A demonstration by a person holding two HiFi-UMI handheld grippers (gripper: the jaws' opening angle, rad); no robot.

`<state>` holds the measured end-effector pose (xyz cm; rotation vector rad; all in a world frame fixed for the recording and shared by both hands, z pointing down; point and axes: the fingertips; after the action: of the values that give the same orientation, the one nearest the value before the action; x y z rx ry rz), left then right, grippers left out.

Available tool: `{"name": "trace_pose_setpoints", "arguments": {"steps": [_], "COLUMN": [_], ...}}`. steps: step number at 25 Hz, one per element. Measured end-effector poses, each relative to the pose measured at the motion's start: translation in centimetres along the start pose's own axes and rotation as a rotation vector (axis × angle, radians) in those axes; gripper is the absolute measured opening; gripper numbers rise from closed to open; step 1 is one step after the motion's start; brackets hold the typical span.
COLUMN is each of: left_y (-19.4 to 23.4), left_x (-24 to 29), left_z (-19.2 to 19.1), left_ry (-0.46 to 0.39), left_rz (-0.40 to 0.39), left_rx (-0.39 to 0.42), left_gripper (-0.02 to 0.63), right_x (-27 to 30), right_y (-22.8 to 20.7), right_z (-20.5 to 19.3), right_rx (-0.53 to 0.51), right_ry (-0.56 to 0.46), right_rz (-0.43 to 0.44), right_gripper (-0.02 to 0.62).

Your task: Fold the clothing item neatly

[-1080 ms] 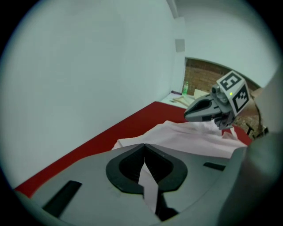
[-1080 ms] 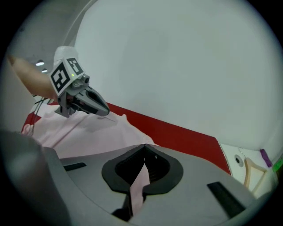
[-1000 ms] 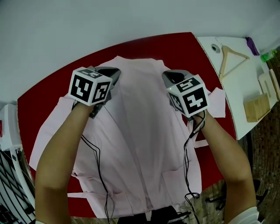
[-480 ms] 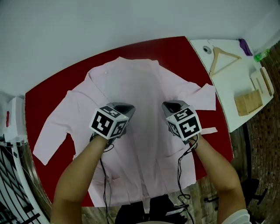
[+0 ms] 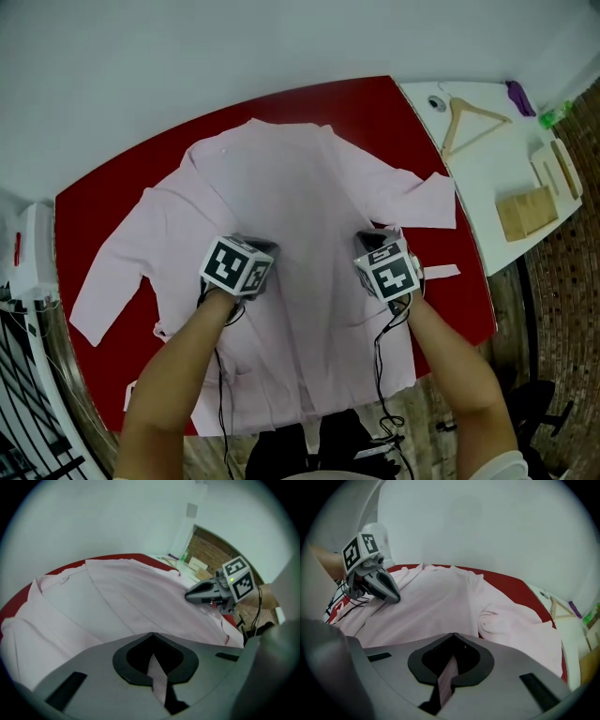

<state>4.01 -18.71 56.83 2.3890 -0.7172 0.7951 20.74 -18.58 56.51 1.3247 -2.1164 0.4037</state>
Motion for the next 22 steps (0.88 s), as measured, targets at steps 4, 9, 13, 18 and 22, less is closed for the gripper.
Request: {"name": "trace_pose_setpoints", "arguments": {"steps": [4,9,13,18,22], "left_y": [0.2,-1.9,-0.9,-0.5,-2.2], "left_x": [-0.6,0.5,0.3,-0.1,-1.8], "left_z": [0.8,0.7,-0.3,-0.2,0.8], "left_ry": [-0.066,-0.024,-0.019,-0.027,-0.076], "left_rz": [-0.001,-0.044,-0.065,-0.028,-0.014], "left_rx": [-0.059,0.019,-0.083,-0.079,-0.036], "left_gripper": [0.005,0.005,0.005,0.005,0.005], "right_x": [-0.3,-0.3,-0.5,-0.7,-3.0], "right_y": [-0.9,-0.7,-1.9,-2.0,-1.4], "right_z": [-0.2,-0.2,-0.4,-0.3,1.1], "right_rx": [0.087,0.058,0.053,0.083,0.087], "right_ry": [-0.007,-0.004,-0.004,0.006,-0.060], "right_rz": [-0.006,-0.006,-0.028,-0.036,-0.031], "right_gripper": [0.013,0.013,0.012,0.012,0.012]}}
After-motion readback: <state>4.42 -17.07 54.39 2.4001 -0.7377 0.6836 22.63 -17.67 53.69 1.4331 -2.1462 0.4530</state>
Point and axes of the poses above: the fingertips, and each gripper's own axes: x forward along the fingers, y to its left, z out of its top, and after that the axes turned 14 degrees about -y, right-handed
